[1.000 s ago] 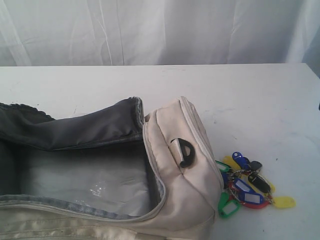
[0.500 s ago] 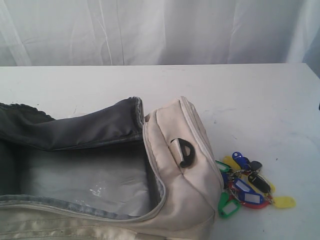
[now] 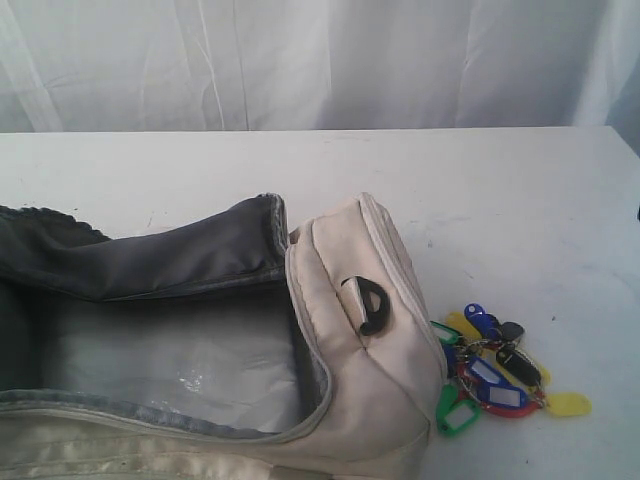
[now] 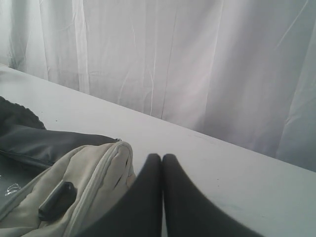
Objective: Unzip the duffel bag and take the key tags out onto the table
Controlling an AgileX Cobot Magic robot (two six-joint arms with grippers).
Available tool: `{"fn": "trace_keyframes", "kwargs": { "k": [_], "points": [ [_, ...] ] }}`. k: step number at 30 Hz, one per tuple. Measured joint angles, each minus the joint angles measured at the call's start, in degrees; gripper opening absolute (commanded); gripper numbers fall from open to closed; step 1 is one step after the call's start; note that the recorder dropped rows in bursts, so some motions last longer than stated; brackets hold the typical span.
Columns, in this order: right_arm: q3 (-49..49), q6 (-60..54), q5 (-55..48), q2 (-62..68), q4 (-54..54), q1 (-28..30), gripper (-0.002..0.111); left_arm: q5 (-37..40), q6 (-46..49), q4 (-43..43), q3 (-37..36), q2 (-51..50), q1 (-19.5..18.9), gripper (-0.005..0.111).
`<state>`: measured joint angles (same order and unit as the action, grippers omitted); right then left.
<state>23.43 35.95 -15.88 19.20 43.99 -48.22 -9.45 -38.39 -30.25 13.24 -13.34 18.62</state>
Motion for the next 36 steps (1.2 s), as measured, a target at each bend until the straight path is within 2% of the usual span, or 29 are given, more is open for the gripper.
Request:
{"fn": "trace_keyframes", "kwargs": {
  "k": [2, 9, 11, 17, 21, 26, 28, 36],
  "points": [
    [0.0, 0.0, 0.0, 0.0, 0.0, 0.0, 0.0, 0.2, 3.9, 1.9, -1.4, 0.0, 0.0, 0.0],
    [0.0, 0.0, 0.0, 0.0, 0.0, 0.0, 0.0, 4.5, 6.0, 4.0, -6.4, 0.0, 0.0, 0.0],
    [0.0, 0.0, 0.0, 0.0, 0.0, 0.0, 0.0, 4.7, 8.6, 8.3, -8.4, 0.0, 0.0, 0.0],
    [0.0, 0.0, 0.0, 0.0, 0.0, 0.0, 0.0, 4.5, 33.9, 32.9, -12.7, 0.0, 0.0, 0.0],
    [0.0, 0.0, 0.0, 0.0, 0.0, 0.0, 0.0, 6.2, 45.1, 38.6, -12.7, 0.8, 0.0, 0.0],
    [0.0, 0.0, 0.0, 0.0, 0.0, 0.0, 0.0, 17.4, 48.1, 39.2, -12.7, 9.7, 0.0, 0.0],
    [0.0, 0.0, 0.0, 0.0, 0.0, 0.0, 0.0, 19.6, 48.5, 39.2, -12.7, 12.6, 0.0, 0.0],
    [0.0, 0.0, 0.0, 0.0, 0.0, 0.0, 0.0, 21.0, 43.2, 39.4, -12.7, 13.1, -1.2, 0.0]
  ]
}}
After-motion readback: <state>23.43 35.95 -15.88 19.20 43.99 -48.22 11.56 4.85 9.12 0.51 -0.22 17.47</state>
